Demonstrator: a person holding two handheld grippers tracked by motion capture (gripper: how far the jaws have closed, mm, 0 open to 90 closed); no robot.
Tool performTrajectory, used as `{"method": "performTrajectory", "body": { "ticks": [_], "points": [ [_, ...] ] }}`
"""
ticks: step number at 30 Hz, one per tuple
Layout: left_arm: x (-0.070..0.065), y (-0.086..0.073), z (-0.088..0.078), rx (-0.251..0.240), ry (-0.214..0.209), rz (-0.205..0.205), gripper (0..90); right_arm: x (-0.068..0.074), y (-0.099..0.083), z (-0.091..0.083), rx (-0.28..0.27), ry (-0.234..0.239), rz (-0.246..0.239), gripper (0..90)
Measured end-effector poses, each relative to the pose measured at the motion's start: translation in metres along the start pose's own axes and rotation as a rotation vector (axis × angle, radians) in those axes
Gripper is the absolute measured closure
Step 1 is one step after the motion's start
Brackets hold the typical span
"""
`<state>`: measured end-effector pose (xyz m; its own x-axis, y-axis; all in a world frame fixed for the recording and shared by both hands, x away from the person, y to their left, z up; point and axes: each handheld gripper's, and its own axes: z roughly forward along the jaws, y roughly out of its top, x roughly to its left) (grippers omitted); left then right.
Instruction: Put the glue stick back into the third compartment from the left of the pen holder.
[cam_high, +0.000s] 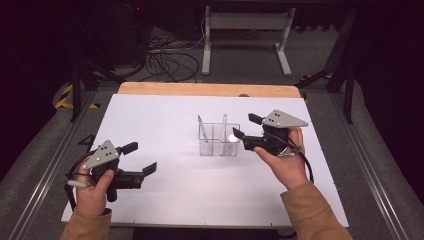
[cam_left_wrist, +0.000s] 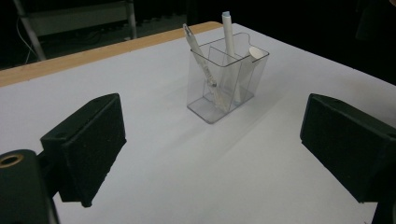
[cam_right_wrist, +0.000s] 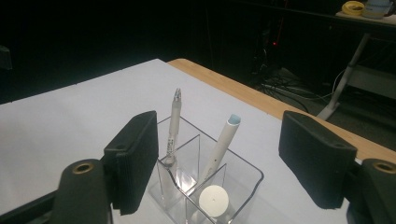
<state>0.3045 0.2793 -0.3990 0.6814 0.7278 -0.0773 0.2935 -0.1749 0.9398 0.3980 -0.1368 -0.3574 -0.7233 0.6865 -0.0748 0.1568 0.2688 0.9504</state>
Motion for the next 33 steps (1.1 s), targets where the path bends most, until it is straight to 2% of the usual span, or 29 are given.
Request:
{"method": "performTrajectory", "body": {
  "ticks": [6, 10, 16, 20, 25, 26, 30, 33],
  "points": [
    [0.001, 0.000, -0.002, -0.005, 0.001, 0.005, 7.5, 0.001, 0.001, -0.003, -0.004, 0.004, -0.005, 29.1],
    [0.002, 0.000, -0.003, -0.005, 0.003, 0.007, 7.6, 0.002, 0.000, -0.007, 0.012, 0.014, 0.034, 28.7],
    [0.003, 0.001, -0.006, -0.010, 0.007, 0.012, 7.7, 0.003, -0.004, -0.018, -0.005, 0.040, 0.017, 28.6],
    [0.003, 0.000, -0.007, -0.006, 0.010, 0.011, 7.7, 0.002, -0.016, -0.025, -0.014, 0.066, 0.021, 28.7],
    [0.004, 0.000, -0.008, -0.008, 0.004, 0.014, 7.7, -0.002, -0.031, -0.035, -0.019, 0.059, -0.004, 28.6],
    [0.004, 0.000, -0.008, -0.011, -0.002, 0.017, 7.7, -0.002, -0.034, -0.036, -0.018, 0.062, -0.005, 28.6],
    [0.007, -0.001, -0.009, -0.051, -0.071, -0.026, 7.5, -0.004, -0.046, -0.040, -0.008, 0.072, 0.004, 28.6],
    [0.006, 0.000, -0.010, -0.039, -0.051, 0.000, 7.4, -0.004, -0.055, -0.041, -0.002, 0.071, 0.008, 28.6]
  ]
}}
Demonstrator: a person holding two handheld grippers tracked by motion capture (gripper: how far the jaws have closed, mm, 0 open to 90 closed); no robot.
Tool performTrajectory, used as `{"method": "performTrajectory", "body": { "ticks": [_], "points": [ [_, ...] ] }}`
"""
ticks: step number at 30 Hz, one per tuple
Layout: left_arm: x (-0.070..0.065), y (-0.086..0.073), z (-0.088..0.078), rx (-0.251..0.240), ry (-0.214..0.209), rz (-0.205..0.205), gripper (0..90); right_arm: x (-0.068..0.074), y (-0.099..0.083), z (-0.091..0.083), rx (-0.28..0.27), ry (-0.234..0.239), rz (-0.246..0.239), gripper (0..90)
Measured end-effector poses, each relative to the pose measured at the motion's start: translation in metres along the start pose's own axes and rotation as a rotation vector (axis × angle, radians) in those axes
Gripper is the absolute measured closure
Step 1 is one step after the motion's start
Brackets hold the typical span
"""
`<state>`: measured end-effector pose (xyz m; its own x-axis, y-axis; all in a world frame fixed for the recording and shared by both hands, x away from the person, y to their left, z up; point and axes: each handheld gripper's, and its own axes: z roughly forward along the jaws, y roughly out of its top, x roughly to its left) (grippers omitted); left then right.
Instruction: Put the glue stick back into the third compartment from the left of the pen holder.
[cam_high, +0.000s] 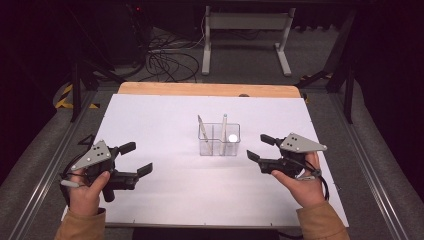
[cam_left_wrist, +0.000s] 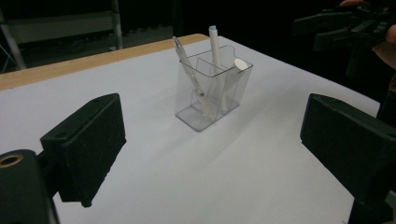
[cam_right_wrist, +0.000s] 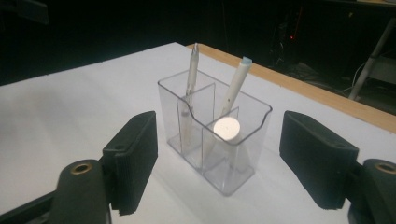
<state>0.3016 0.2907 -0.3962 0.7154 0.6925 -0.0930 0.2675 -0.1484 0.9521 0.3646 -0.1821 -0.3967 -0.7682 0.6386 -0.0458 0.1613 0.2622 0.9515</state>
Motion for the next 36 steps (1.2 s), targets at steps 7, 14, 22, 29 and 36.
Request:
{"method": "performTrajectory", "body": {
  "ticks": [7, 14, 22, 29, 36],
  "points": [
    [0.000, -0.001, 0.000, 0.001, -0.002, 0.010, 7.3, -0.003, -0.022, -0.002, 0.015, -0.006, 0.028, 30.3],
    [0.000, -0.003, 0.002, 0.016, -0.015, 0.024, 7.3, -0.008, -0.045, -0.004, 0.024, -0.019, 0.074, 30.6],
    [0.002, -0.008, 0.005, 0.027, -0.008, 0.058, 7.3, -0.012, -0.066, -0.014, 0.022, -0.022, 0.088, 30.6],
    [0.001, -0.011, 0.006, 0.022, -0.027, 0.049, 7.5, -0.010, -0.076, -0.013, 0.081, -0.039, 0.079, 28.5],
    [0.002, -0.013, 0.005, 0.042, -0.019, 0.052, 7.5, -0.012, -0.077, -0.015, 0.064, -0.028, 0.116, 27.4]
  ]
}}
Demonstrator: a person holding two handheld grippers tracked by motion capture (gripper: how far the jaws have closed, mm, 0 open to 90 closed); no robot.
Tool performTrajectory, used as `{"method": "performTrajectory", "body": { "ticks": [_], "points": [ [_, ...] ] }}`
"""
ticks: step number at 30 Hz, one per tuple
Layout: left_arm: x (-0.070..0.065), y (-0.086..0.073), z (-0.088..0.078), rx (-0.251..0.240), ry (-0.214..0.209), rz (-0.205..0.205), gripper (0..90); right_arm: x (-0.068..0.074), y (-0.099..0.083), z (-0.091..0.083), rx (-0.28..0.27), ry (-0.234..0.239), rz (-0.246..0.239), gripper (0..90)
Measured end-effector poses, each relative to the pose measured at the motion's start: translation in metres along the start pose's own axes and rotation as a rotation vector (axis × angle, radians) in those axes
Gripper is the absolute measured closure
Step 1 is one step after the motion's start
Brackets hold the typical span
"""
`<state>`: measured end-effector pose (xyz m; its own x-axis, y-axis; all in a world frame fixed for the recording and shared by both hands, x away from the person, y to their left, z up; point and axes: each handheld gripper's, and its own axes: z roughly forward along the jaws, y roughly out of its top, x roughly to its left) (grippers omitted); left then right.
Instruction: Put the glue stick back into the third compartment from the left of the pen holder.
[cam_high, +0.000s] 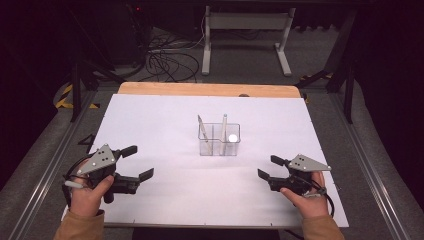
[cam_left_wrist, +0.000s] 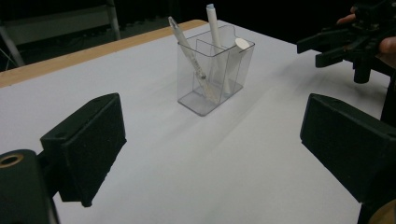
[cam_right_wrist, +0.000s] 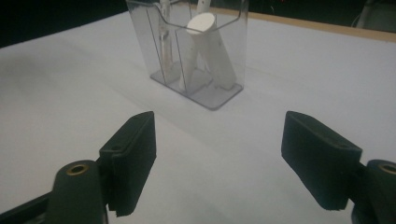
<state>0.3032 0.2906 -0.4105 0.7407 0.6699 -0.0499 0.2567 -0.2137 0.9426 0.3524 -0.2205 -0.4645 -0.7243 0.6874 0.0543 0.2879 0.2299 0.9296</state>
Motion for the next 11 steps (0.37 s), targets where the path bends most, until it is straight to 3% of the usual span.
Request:
{"method": "performTrajectory", "body": {
  "ticks": [3, 11],
  "points": [
    [0.0003, -0.0020, 0.0022, 0.015, 0.006, 0.007, 7.5, -0.0009, 0.0016, 0.0018, -0.031, 0.002, 0.015, 27.3],
    [0.0006, -0.0049, 0.0063, 0.032, 0.018, 0.024, 7.6, 0.0008, 0.0023, 0.0033, -0.033, 0.012, 0.005, 25.9]
  ]
}}
